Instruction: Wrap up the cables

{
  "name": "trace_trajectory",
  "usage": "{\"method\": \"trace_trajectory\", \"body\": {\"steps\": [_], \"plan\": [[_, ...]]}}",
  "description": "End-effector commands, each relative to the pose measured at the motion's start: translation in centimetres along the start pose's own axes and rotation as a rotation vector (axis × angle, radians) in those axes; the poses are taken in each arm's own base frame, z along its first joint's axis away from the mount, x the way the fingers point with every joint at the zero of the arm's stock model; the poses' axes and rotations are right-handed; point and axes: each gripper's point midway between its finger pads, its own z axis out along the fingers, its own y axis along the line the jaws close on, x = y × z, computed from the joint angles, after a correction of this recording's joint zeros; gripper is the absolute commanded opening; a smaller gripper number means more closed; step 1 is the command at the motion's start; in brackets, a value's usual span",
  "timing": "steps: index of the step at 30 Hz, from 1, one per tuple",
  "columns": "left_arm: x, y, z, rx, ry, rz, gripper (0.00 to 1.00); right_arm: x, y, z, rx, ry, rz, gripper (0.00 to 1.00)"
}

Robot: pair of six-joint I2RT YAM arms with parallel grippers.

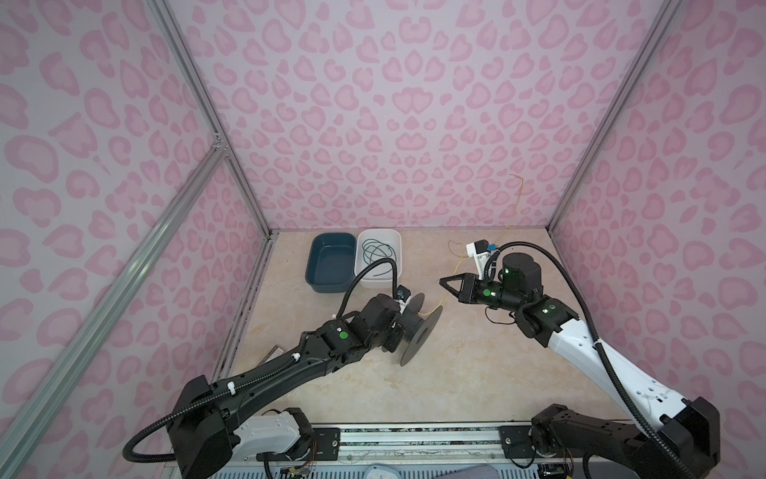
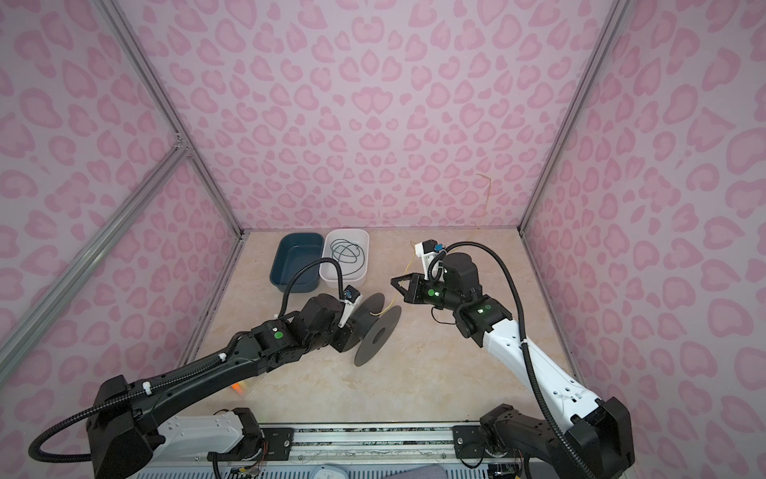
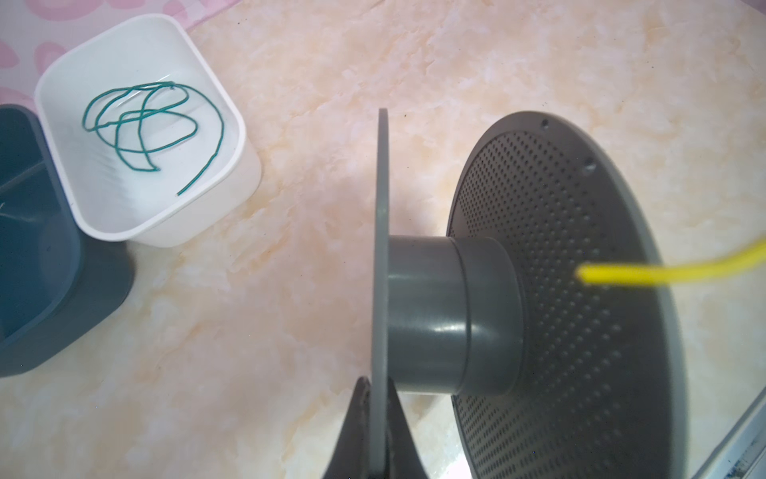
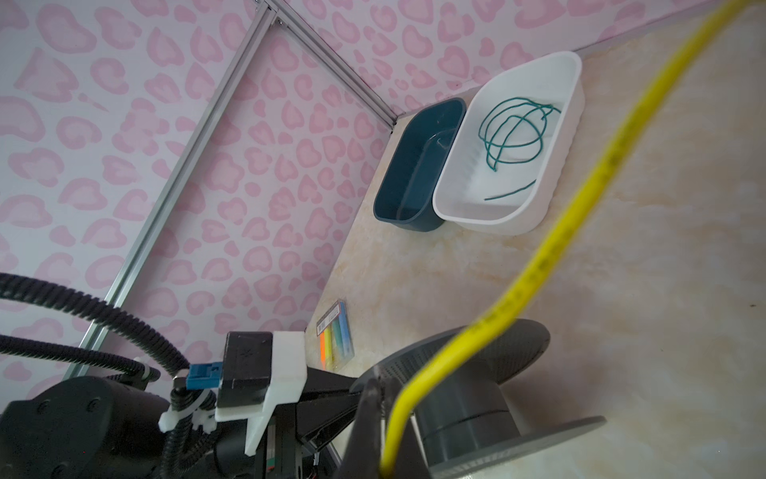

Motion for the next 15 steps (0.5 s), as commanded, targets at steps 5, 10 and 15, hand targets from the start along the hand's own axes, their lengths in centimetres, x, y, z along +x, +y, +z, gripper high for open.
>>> {"method": "trace_trajectory", "body": {"steps": [5, 10, 15], "plan": [[-2.0, -1.7, 1.2, 0.124, 0.002, 0.028, 0.08, 0.7, -1.5, 1.9, 0.016, 0.041, -0.025, 0.00], [-1.9, -2.0, 0.7, 0.166, -0.001, 0.029, 0.19, 1.3, -2.1, 2.8, 0.017, 0.064, -0.015, 0.00], [-1.5, -2.4, -0.5, 0.212, -0.009, 0.043, 0.42, 1.6, -2.5, 3.6, 0.021, 0.082, -0.009, 0.00]]}}
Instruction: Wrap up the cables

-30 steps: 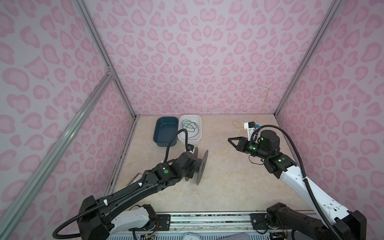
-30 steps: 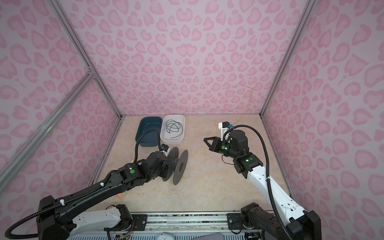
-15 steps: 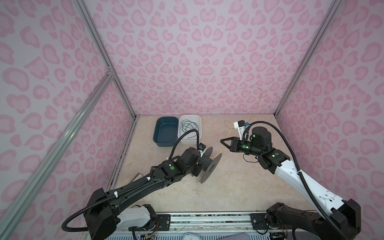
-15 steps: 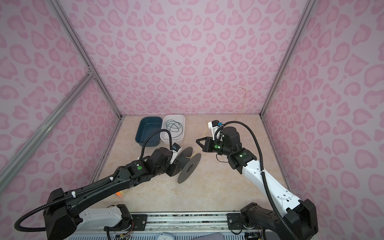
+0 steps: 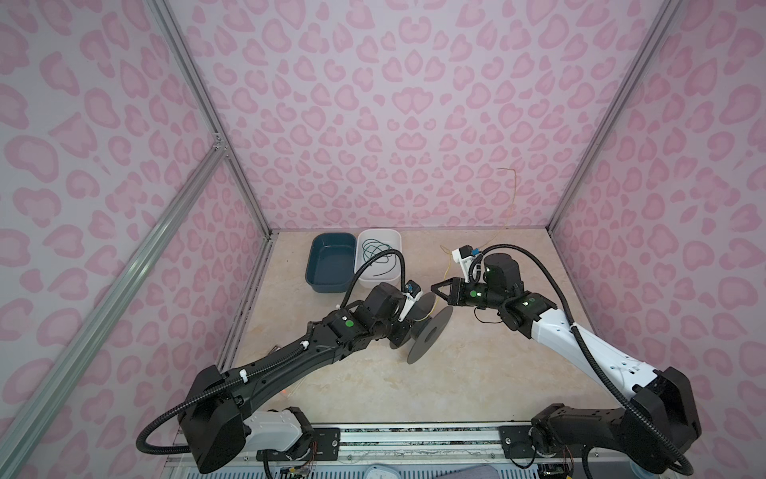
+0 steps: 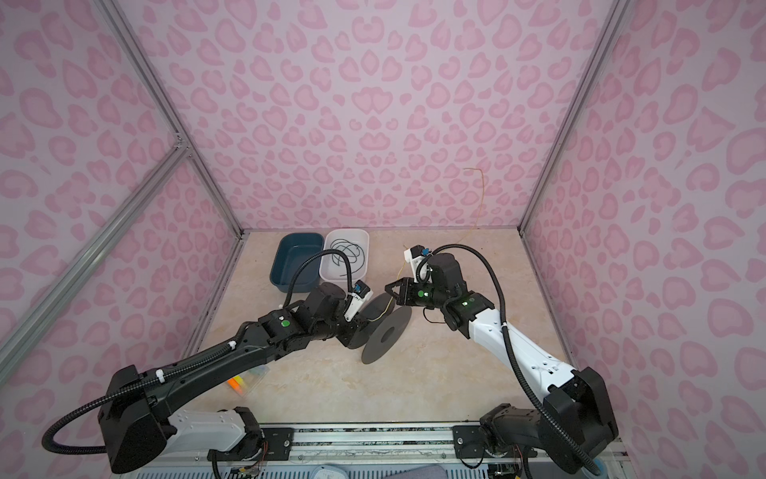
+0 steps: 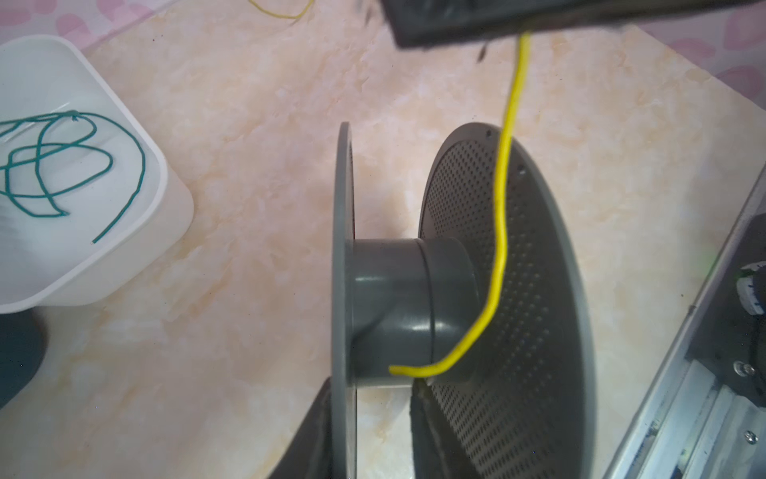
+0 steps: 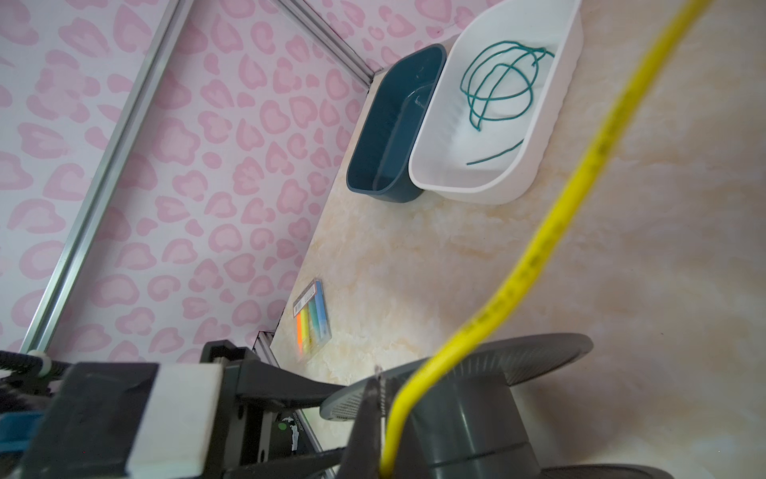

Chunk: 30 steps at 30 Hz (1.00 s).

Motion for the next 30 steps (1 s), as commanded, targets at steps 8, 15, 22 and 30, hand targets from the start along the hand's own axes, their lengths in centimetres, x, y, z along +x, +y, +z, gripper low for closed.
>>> {"method": "trace_trajectory", "body": {"steps": [8, 15, 22, 30], "plan": [[0.3, -1.2, -0.9, 0.099, -0.034, 0.004, 0.57, 0.1, 0.9, 1.7, -0.043, 0.019, -0.030, 0.00], [0.5, -1.7, 0.2, 0.129, -0.017, -0.023, 0.57, 0.9, 1.7, 3.3, -0.079, 0.054, -0.020, 0.00], [0.1, -1.6, 0.4, 0.122, -0.022, -0.013, 0.56, 1.1, 2.1, 4.1, -0.095, 0.060, -0.008, 0.00], [-0.1, -1.0, 1.2, 0.091, -0.011, -0.017, 0.47, 1.7, 2.4, 4.5, -0.112, 0.074, 0.007, 0.00]]}}
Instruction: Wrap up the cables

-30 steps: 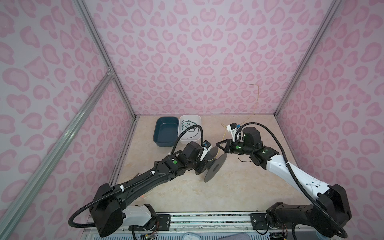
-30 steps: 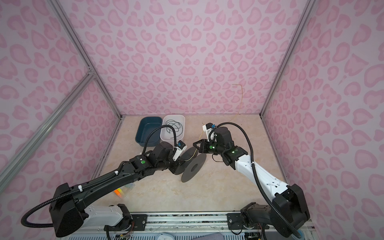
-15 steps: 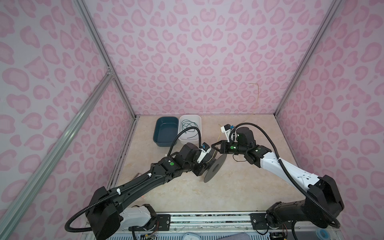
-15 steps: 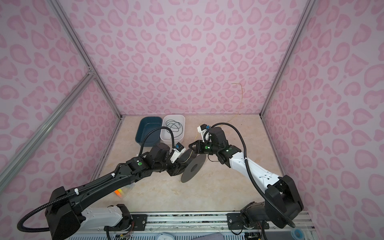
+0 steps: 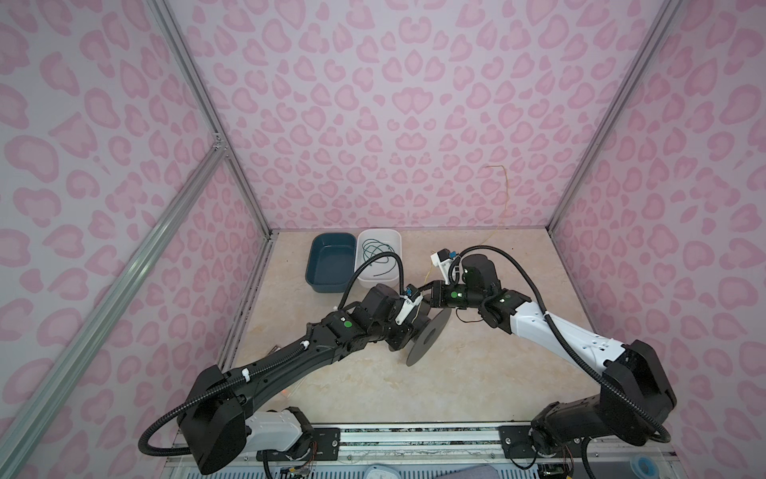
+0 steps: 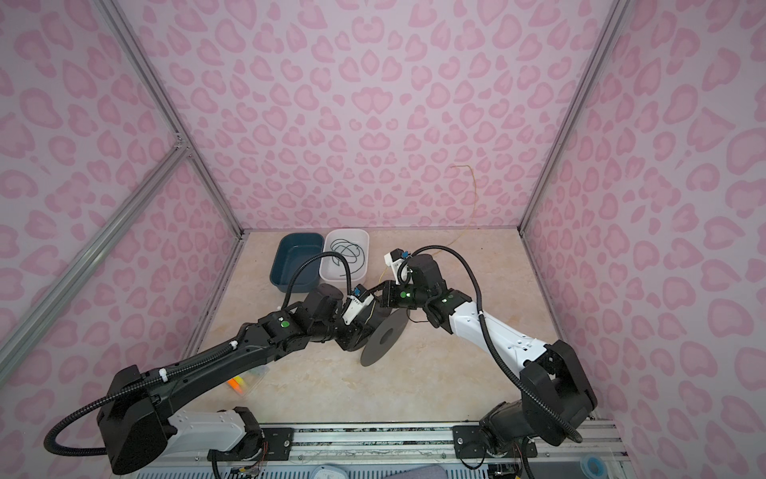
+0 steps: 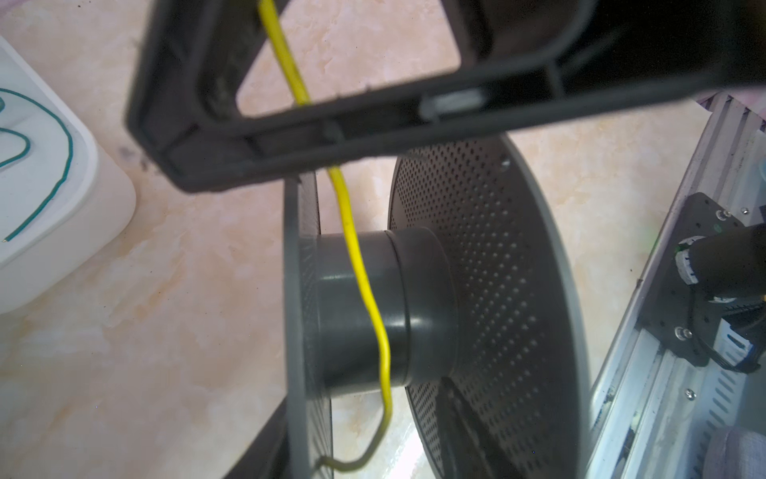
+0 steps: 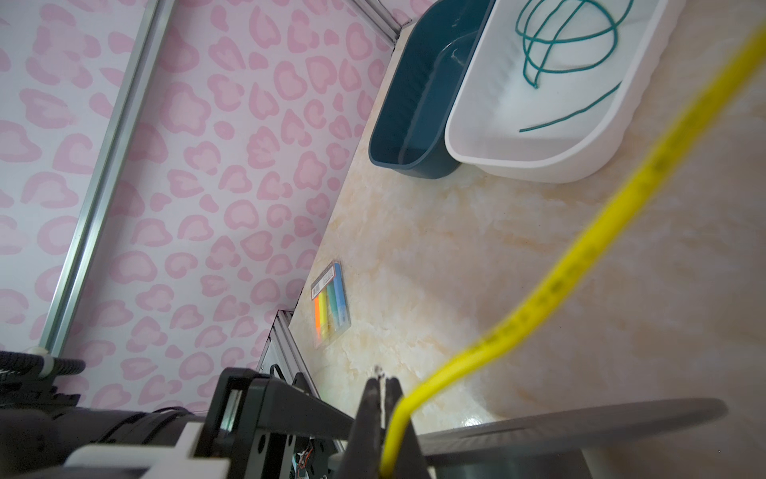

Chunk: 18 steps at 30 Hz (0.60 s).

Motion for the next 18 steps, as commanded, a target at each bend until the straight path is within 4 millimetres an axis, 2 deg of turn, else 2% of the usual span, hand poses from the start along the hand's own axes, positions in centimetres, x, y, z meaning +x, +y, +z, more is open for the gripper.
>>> {"method": "trace_trajectory", "body": {"steps": [1, 10, 18], "plan": [[-1.6, 0.1, 0.0, -0.006, -0.050, 0.007, 0.46, -0.2, 0.4, 0.2, -0.026, -0.008, -0.006, 0.00], [-1.9, 0.7, 0.4, -0.038, -0.058, -0.016, 0.29, 0.6, -0.6, 0.6, -0.015, -0.007, 0.024, 0.00], [-1.8, 0.8, 0.7, -0.043, -0.059, -0.030, 0.29, 0.9, -0.9, 0.6, -0.010, -0.013, 0.033, 0.00]]}}
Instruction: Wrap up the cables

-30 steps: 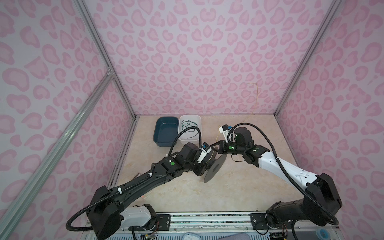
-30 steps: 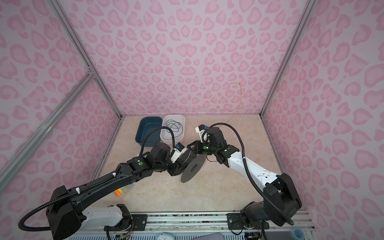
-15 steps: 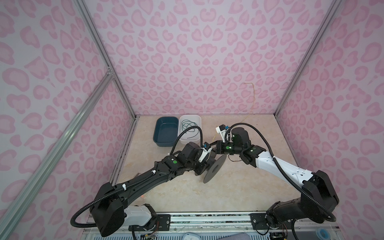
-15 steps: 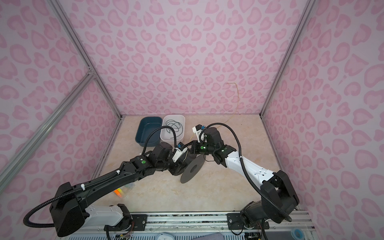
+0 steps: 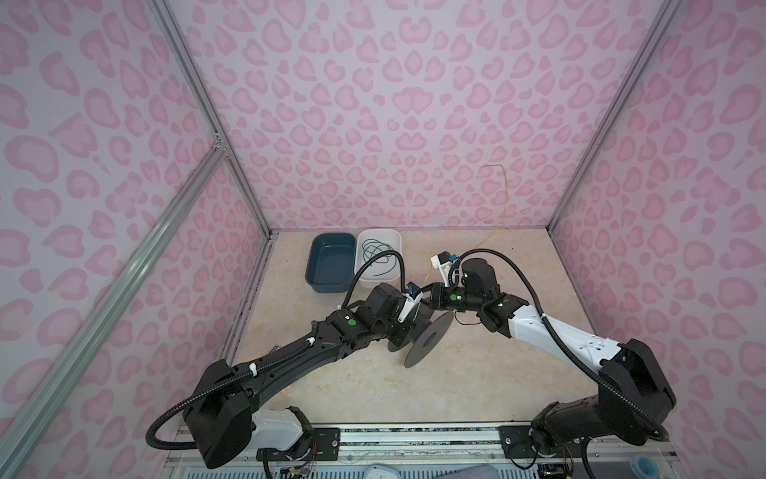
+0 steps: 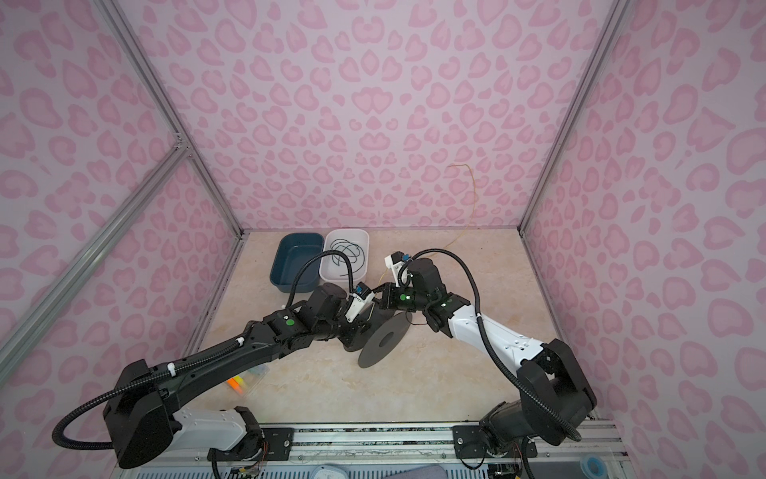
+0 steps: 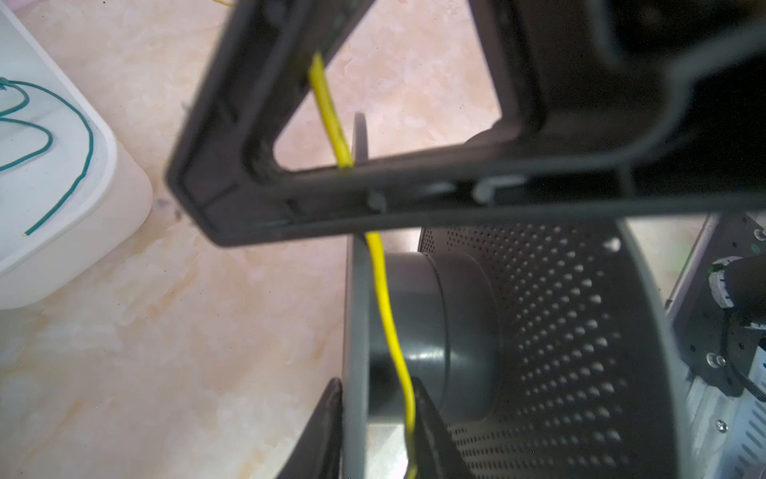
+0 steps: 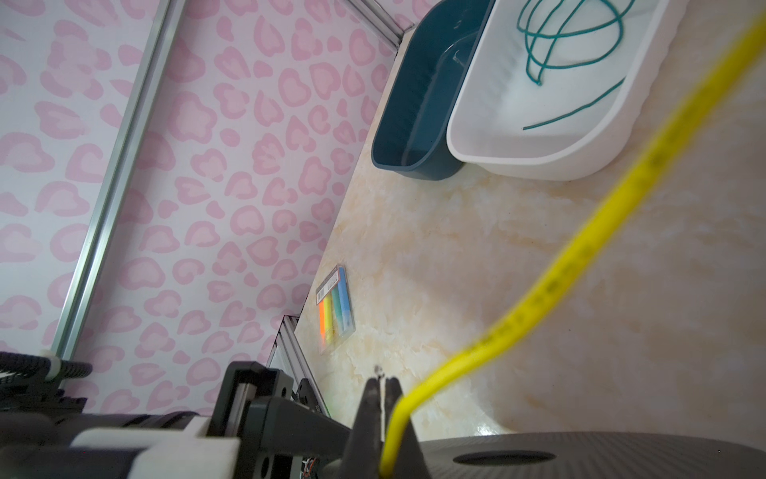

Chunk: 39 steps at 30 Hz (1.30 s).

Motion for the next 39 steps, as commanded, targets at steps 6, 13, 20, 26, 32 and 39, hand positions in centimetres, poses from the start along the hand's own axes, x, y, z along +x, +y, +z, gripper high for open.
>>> {"method": "trace_trajectory", "body": {"steps": [6, 13, 20, 26, 32, 39], "plan": [[-1.5, 0.4, 0.2, -0.022, -0.052, -0.016, 0.16, 0.4, -0.4, 0.2, 0.003, 0.000, 0.013, 0.00], [-1.4, 0.5, -0.6, -0.034, -0.047, 0.003, 0.04, 0.7, -0.7, 0.2, 0.008, 0.005, 0.018, 0.00], [-1.4, 0.9, -1.6, -0.064, -0.054, -0.005, 0.04, 0.5, -0.5, 0.0, 0.005, -0.003, 0.023, 0.00], [0.1, 2.2, -3.0, -0.143, 0.009, -0.043, 0.04, -1.9, 0.1, -2.7, 0.043, -0.059, 0.034, 0.42], [1.7, 2.4, -5.0, -0.159, 0.029, -0.075, 0.04, -3.7, -1.4, -7.1, 0.152, -0.099, 0.039, 0.51], [3.4, 2.4, -5.9, -0.168, 0.083, -0.082, 0.04, -7.6, -5.3, -14.2, 0.353, -0.295, 0.045, 0.52]]}}
